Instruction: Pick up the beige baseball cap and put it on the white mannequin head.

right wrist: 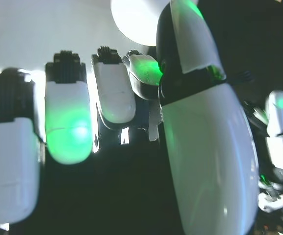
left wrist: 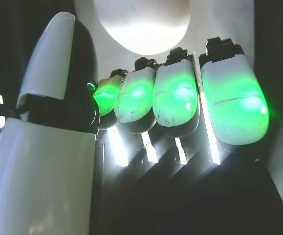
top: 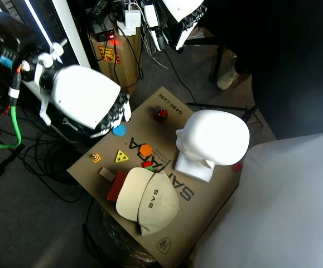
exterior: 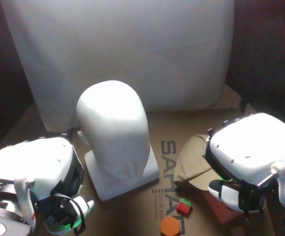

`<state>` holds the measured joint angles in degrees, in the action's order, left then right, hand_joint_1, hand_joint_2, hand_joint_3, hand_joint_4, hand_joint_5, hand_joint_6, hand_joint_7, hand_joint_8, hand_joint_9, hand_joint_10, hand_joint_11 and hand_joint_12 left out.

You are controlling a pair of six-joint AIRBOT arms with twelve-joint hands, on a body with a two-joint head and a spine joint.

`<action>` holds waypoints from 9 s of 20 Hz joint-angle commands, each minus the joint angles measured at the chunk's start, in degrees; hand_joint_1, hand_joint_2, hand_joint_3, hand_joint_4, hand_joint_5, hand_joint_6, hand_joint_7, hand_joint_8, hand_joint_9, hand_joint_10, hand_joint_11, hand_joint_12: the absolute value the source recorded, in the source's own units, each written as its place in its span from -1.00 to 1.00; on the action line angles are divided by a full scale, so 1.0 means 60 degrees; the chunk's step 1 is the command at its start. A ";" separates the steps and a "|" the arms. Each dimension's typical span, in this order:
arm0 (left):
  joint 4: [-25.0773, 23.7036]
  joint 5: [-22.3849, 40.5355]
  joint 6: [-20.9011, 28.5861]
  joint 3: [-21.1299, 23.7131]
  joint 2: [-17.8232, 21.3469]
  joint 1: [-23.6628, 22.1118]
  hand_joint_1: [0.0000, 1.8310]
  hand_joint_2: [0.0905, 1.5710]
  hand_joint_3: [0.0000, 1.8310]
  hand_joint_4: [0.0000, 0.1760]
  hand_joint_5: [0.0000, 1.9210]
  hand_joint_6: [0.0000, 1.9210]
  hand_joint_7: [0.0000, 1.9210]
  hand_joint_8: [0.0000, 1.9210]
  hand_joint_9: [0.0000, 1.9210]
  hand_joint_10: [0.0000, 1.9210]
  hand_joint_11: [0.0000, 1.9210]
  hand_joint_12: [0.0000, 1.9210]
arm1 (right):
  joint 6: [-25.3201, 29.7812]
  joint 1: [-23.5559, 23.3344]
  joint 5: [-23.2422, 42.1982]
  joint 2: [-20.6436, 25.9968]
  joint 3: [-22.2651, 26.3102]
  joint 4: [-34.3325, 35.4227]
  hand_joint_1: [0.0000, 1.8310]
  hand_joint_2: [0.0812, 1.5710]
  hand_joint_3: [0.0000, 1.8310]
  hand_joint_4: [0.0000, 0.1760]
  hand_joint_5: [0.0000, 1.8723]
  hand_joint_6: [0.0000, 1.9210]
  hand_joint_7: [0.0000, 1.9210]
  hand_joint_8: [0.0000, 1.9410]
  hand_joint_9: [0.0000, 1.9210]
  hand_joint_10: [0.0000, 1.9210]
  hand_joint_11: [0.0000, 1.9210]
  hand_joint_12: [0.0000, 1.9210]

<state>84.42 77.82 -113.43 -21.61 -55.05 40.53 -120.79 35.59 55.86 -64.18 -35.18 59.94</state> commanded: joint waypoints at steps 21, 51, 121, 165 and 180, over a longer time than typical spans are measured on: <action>-0.4053 0.1936 0.3226 -0.0960 -0.1059 0.2827 -1.00 0.45 -1.00 -1.00 -0.92 -1.00 -0.94 -1.00 -0.94 -1.00 -1.00 -0.59 | 0.2630 0.1841 0.0379 -0.0048 -0.1796 -0.3911 0.03 0.45 -0.98 -1.00 -0.92 -0.98 -0.91 -0.99 -0.97 -0.99 -1.00 -0.75; -0.5090 0.1756 0.5351 -0.3066 -0.2295 0.3923 -1.00 0.49 -1.00 -1.00 -0.88 -1.00 -0.89 -1.00 -0.91 -1.00 -1.00 -0.50 | 0.4958 0.3575 -0.0546 -0.4276 -0.9243 -0.5017 0.40 0.50 -0.99 -1.00 -0.80 -1.00 -0.77 -1.00 -0.81 -0.99 -1.00 -0.40; -0.4906 0.1808 0.6597 -0.3279 -0.2220 0.4015 -1.00 0.51 -1.00 -1.00 -0.87 -1.00 -0.89 -0.99 -0.90 -0.99 -1.00 -0.53 | 0.5791 -0.0461 0.7239 -0.6011 -1.2033 -0.8612 0.62 0.45 -1.00 -1.00 -0.15 0.04 -0.10 0.13 -0.15 0.41 -0.19 0.80; -0.4408 0.3463 0.6302 -0.2047 -0.1628 0.4937 -1.00 0.50 -1.00 -1.00 -0.86 -1.00 -0.87 -1.00 -0.90 -1.00 -1.00 -0.53 | 0.3912 0.0587 0.4740 -0.7125 -1.0321 -0.9138 0.61 0.45 -1.00 -1.00 -0.14 0.05 -0.11 0.15 -0.21 0.44 -0.16 0.77; -0.4799 0.3624 0.5420 -0.2090 -0.2415 0.4590 -1.00 0.50 -1.00 -1.00 -0.87 -1.00 -0.87 -1.00 -0.90 -1.00 -1.00 -0.49 | 0.3421 0.1292 0.3766 -0.6999 -0.9408 -0.7696 0.61 0.44 -1.00 -1.00 -0.10 0.02 -0.08 0.11 -0.20 0.43 -0.19 0.78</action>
<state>59.51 94.61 -81.12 -34.04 -69.32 68.36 -99.50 42.85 76.23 -106.24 -91.35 14.44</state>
